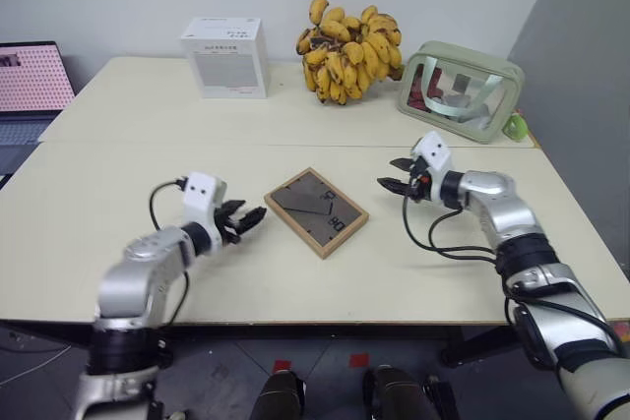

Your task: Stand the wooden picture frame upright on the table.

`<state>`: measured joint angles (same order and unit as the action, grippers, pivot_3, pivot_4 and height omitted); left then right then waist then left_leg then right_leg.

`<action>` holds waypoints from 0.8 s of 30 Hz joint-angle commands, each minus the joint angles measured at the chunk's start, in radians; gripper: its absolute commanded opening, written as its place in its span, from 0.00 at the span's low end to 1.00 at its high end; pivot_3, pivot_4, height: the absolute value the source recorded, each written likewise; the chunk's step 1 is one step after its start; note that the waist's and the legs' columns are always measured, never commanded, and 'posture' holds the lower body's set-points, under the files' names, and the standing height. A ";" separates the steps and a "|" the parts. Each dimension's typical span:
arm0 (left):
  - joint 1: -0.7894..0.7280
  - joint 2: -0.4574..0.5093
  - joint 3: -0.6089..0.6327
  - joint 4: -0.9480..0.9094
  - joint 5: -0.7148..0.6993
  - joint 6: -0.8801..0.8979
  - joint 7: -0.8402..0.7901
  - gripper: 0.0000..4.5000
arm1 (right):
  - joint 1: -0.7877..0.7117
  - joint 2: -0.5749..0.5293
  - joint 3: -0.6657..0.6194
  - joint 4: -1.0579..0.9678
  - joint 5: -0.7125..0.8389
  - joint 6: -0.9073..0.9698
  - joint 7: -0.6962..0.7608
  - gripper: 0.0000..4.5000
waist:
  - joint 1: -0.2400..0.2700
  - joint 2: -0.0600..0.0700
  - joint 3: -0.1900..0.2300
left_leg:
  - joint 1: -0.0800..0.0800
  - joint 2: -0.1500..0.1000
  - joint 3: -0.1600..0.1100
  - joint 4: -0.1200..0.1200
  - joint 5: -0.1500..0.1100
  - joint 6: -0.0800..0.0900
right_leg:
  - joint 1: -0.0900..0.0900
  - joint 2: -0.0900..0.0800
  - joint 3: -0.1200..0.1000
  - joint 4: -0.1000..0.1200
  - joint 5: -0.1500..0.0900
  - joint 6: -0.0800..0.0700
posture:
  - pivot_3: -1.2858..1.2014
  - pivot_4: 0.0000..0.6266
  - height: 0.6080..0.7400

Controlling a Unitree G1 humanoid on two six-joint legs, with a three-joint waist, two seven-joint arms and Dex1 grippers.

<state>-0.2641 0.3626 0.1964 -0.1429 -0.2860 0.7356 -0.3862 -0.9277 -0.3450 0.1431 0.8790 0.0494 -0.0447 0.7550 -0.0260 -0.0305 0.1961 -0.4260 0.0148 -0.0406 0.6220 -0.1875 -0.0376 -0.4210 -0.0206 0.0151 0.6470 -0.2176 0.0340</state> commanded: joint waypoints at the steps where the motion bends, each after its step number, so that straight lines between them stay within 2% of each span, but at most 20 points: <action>1: 0.010 -0.080 -0.028 -0.069 0.047 -0.023 0.135 0.39 | -0.074 0.057 0.003 0.137 -0.051 -0.104 -0.060 0.34 | 0.001 0.000 0.000 | 0.000 0.000 0.000 0.001 0.000 0.000 | 0.001 0.000 0.000 0.000 0.000 0.000 | 0.52 0.24 1.00; 2: 0.014 -0.100 -0.055 -0.063 0.058 -0.023 0.146 0.33 | -0.082 0.077 0.014 0.168 -0.069 -0.118 -0.068 0.26 | 0.001 0.000 0.000 | 0.000 0.000 0.000 0.002 0.000 0.000 | 0.001 0.000 0.000 0.000 0.001 0.001 | 0.52 0.24 1.00; 5: -0.005 -0.137 -0.123 0.002 0.096 -0.025 0.173 0.20 | -0.082 0.123 0.040 0.212 -0.110 -0.139 -0.073 0.12 | 0.000 0.000 0.000 | 0.000 -0.001 0.000 0.004 0.000 0.000 | 0.002 0.000 0.001 0.000 0.002 0.002 | 0.52 0.24 1.00; 7: -0.031 -0.149 -0.147 0.019 0.088 -0.012 0.158 0.12 | -0.069 0.147 0.047 0.199 -0.113 -0.144 -0.048 0.06 | 0.001 0.000 0.000 | 0.003 -0.001 0.001 0.004 0.000 0.000 | 0.005 0.000 0.001 0.000 0.002 0.002 | 0.52 0.24 1.00; 10: -0.074 -0.142 -0.213 0.040 0.091 -0.001 0.108 0.12 | -0.010 0.160 0.069 0.104 -0.111 -0.117 0.032 0.06 | 0.001 0.000 0.000 | 0.007 -0.001 0.000 0.005 0.000 0.000 | 0.009 0.000 0.001 0.000 0.001 0.001 | 0.52 0.24 1.00; 14: -0.106 -0.085 -0.304 0.022 0.085 0.045 -0.004 0.12 | 0.150 0.104 0.101 -0.205 -0.082 0.023 0.144 0.06 | 0.002 0.000 -0.001 | 0.010 -0.002 -0.002 0.004 0.000 0.000 | 0.013 0.000 0.000 -0.002 0.000 -0.001 | 0.52 0.24 1.00; 20: -0.089 0.053 -0.405 -0.062 0.071 0.134 -0.153 0.12 | 0.399 -0.026 0.111 -0.700 -0.045 0.296 0.211 0.06 | 0.001 0.002 -0.001 | 0.010 -0.002 -0.001 0.003 0.000 0.000 | 0.013 -0.001 0.000 -0.002 -0.002 -0.002 | 0.52 0.24 1.00; 24: -0.062 0.149 -0.407 -0.095 0.063 0.197 -0.220 0.12 | 0.449 -0.121 0.092 -0.739 -0.114 0.307 0.150 0.06 | -0.004 0.003 -0.002 | 0.011 -0.001 -0.001 0.003 -0.001 -0.001 | 0.012 -0.001 0.000 -0.001 -0.003 -0.003 | 0.52 0.24 1.00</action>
<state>-0.3573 0.4799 -0.1650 -0.2116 -0.1932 0.8876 -0.5393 -0.4810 -0.4275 0.2524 0.1733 -0.0318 0.2602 0.9315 -0.0299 -0.0272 0.1941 -0.4150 0.0133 -0.0414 0.6252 -0.1883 -0.0383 -0.4088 -0.0218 0.0153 0.6456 -0.2209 0.0307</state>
